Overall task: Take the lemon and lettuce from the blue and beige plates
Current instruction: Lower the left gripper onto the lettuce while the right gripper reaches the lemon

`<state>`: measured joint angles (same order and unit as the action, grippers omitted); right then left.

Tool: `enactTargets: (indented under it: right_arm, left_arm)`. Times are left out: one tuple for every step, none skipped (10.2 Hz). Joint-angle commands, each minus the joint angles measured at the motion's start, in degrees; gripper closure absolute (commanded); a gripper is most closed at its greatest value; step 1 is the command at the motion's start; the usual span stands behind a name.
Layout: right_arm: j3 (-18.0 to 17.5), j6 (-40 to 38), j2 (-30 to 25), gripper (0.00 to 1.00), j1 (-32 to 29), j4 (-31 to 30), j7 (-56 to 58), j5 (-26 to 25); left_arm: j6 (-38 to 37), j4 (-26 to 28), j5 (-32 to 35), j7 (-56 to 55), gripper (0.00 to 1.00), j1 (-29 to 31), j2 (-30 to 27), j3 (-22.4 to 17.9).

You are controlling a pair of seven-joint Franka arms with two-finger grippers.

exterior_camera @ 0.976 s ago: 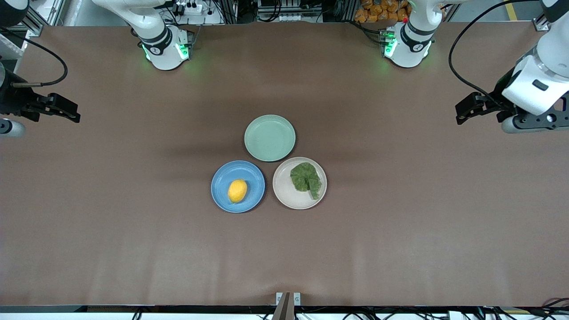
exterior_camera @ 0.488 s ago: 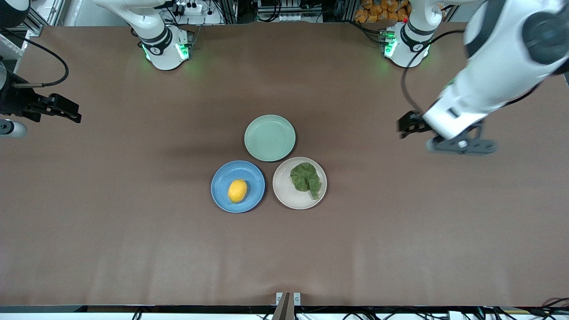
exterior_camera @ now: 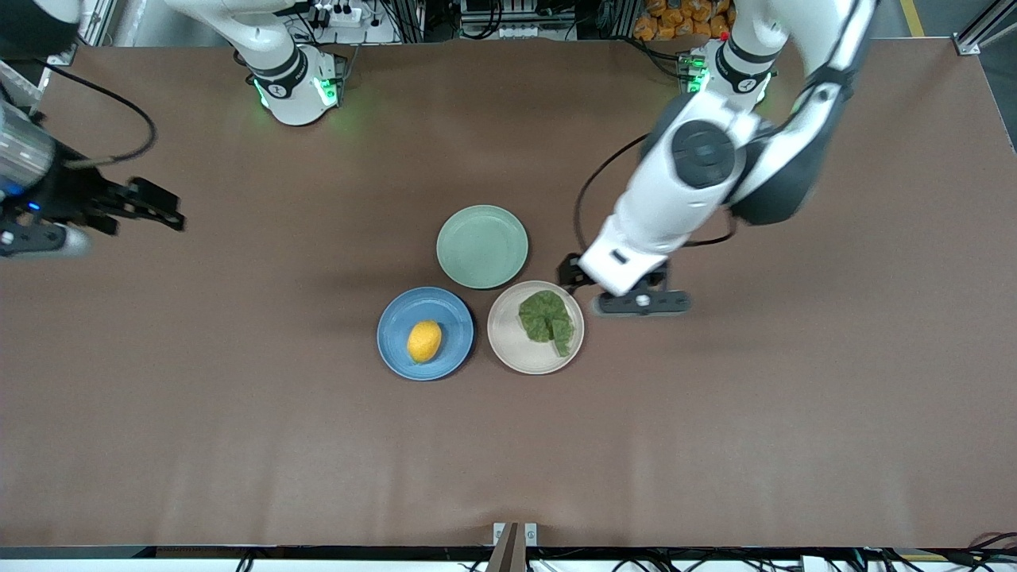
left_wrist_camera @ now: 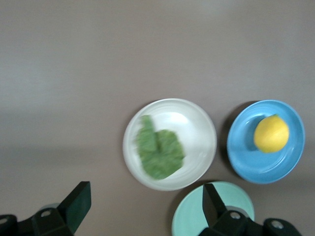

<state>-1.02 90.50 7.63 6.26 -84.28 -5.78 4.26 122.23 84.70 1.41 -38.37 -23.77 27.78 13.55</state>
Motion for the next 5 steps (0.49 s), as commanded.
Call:
enactTargets:
  right_arm:
    - [0.14,8.24,7.98,0.00,6.88,0.44,-9.28,1.19]
    - [0.05,13.16,11.84,0.00,9.01,0.44,-12.99,1.37]
    - [0.05,16.77,15.62,0.00,10.95,0.44,-15.11,1.54]
    - [0.05,19.68,19.32,0.00,12.10,0.44,-16.18,1.54]
    - [0.14,23.89,23.09,0.00,14.46,0.44,-17.50,1.46]
  left_arm:
    - [7.98,-3.31,4.12,-1.18,0.00,-3.02,7.53,-0.71]
    - [11.85,-3.31,6.83,-1.18,0.00,-4.42,10.43,-0.80]
    - [14.50,-3.31,9.81,-1.53,0.00,-5.31,12.63,-0.80]
    - [15.22,-3.22,10.97,-1.44,0.00,-5.93,14.22,-0.80]
    - [15.23,-2.88,12.47,-1.01,0.00,-6.28,15.71,-0.80]
